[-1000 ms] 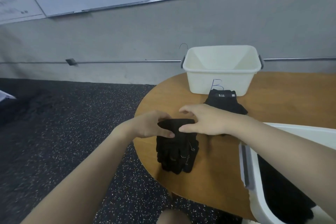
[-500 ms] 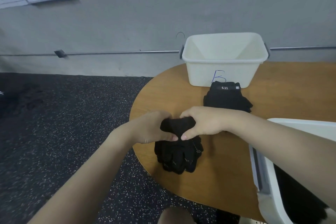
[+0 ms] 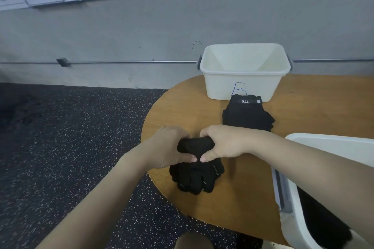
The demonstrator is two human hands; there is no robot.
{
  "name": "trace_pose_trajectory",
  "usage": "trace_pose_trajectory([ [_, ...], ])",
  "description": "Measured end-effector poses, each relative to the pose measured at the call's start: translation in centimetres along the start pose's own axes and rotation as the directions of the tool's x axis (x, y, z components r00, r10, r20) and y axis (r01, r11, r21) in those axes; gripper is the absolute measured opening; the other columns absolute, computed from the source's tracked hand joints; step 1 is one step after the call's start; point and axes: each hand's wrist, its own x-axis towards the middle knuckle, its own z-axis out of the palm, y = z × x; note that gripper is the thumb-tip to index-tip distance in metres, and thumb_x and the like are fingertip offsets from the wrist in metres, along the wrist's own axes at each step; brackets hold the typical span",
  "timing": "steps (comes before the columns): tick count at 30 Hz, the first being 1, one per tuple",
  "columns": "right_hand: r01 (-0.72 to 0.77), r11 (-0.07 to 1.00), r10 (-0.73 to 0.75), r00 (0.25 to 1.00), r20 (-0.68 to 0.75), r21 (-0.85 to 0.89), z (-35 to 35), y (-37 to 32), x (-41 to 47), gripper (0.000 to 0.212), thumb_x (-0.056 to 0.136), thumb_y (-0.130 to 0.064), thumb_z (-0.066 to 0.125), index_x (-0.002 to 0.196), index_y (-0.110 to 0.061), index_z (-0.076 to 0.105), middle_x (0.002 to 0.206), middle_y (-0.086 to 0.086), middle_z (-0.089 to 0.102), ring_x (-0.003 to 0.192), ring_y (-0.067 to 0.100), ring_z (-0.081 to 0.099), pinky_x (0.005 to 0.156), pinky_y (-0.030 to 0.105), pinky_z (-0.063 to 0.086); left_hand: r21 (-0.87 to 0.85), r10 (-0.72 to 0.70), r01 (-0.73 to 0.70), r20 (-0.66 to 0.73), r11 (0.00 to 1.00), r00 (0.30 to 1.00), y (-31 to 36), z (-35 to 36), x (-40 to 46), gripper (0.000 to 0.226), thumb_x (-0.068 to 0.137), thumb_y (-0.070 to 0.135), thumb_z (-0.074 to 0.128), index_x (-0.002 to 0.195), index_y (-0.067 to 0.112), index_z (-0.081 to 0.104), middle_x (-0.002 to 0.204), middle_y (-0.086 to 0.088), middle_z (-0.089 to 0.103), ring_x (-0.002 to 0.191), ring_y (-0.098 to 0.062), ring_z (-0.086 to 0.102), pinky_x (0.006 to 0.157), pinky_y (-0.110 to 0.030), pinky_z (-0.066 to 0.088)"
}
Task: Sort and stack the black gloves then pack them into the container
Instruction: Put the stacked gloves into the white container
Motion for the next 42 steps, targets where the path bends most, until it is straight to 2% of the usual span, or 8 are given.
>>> trace_pose_trajectory([
  [9,0.087,0.996,-0.087,0.994,-0.067,-0.009,-0.7,-2.4,-3.4,0.032,0.088,-0.037,0.079,0.1,-0.028,0.051,0.098,-0.002,0.067,0.076,0.013,0.062,0.066,0.033,0.049,-0.201,-0.005,-0.012,-0.086,0.98,0.996,1.5,-2.0,-3.7,0.036,0.076,0.041,0.089,0.103,0.035,0.066,0.095,0.011,0.069,0.088,-0.007,0.065,0.077,-0.037,0.059],
  [14,0.21,0.977,-0.194,0.95,-0.244,0.041,-1.8,-4.8,-8.8,0.032,0.089,-0.034,0.079,0.099,-0.028,0.05,0.088,-0.004,0.069,0.075,0.014,0.065,0.073,0.043,0.054,-0.37,0.014,-0.162,-0.372,0.915,0.928,4.0,-3.7,-7.9,0.044,0.068,0.033,0.095,0.101,0.034,0.066,0.093,0.01,0.07,0.088,-0.009,0.067,0.077,-0.039,0.059],
  [18,0.312,0.944,-0.23,0.859,-0.458,0.111,-1.8,-5.8,-14.1,0.032,0.087,-0.031,0.081,0.098,-0.029,0.051,0.09,-0.007,0.069,0.079,0.012,0.067,0.073,0.04,0.056,-0.504,0.012,-0.338,-0.544,0.795,0.839,7.0,-3.9,-10.6,0.051,0.073,0.027,0.091,0.117,0.026,0.065,0.11,0.009,0.072,0.108,-0.013,0.068,0.095,-0.04,0.056],
  [24,0.346,0.915,-0.159,0.782,-0.603,0.208,0.4,-4.3,-21.0,0.033,0.087,-0.026,0.083,0.101,-0.022,0.053,0.098,-0.005,0.071,0.088,0.016,0.07,0.078,0.042,0.059,-0.581,0.115,-0.408,-0.475,0.704,0.873,13.0,-2.3,-12.4,0.063,0.08,0.016,0.087,0.132,0.026,0.055,0.125,0.016,0.068,0.12,-0.005,0.064,0.101,-0.033,0.055],
  [28,0.333,0.902,-0.074,0.749,-0.659,0.276,1.7,-1.8,-25.0,0.03,0.087,-0.017,0.082,0.098,-0.02,0.054,0.094,-0.007,0.071,0.075,0.003,0.066,0.06,0.018,0.049,-0.596,0.194,-0.423,-0.411,0.682,0.891,16.9,-0.8,-12.1,0.069,0.082,0.013,0.085,0.14,0.03,0.05,0.13,0.022,0.065,0.124,-0.001,0.061,0.101,-0.026,0.054],
  [31,0.305,0.899,-0.01,0.731,-0.682,0.314,2.5,0.4,-27.8,0.031,0.088,-0.013,0.081,0.099,-0.014,0.053,0.091,-0.014,0.07,0.081,0.004,0.068,0.069,0.02,0.052,-0.564,0.245,-0.447,-0.398,0.695,0.884,19.9,-0.1,-11.1,0.066,0.087,0.018,0.082,0.142,0.034,0.049,0.133,0.022,0.064,0.126,0.0,0.059,0.106,-0.031,0.052],
  [35,0.229,0.909,0.082,0.72,-0.689,0.348,2.8,3.7,-31.5,0.035,0.086,-0.02,0.084,0.104,-0.015,0.055,0.099,0.0,0.073,0.093,0.024,0.072,0.085,0.048,0.058,-0.542,0.368,-0.481,-0.31,0.689,0.877,23.6,0.5,-8.7,0.055,0.091,0.017,0.078,0.138,0.031,0.053,0.131,0.015,0.067,0.124,-0.006,0.062,0.108,-0.039,0.05],
  [42,0.018,0.952,0.203,0.708,-0.677,0.305,3.0,8.9,-36.2,0.027,0.087,-0.03,0.082,0.107,-0.026,0.066,0.107,-0.014,0.073,0.106,0.002,0.066,0.101,0.036,0.05,-0.489,0.483,-0.516,-0.204,0.703,0.852,28.5,2.7,-4.0,0.047,0.093,0.021,0.077,0.135,0.03,0.057,0.128,0.012,0.07,0.121,-0.01,0.065,0.107,-0.043,0.049],
])
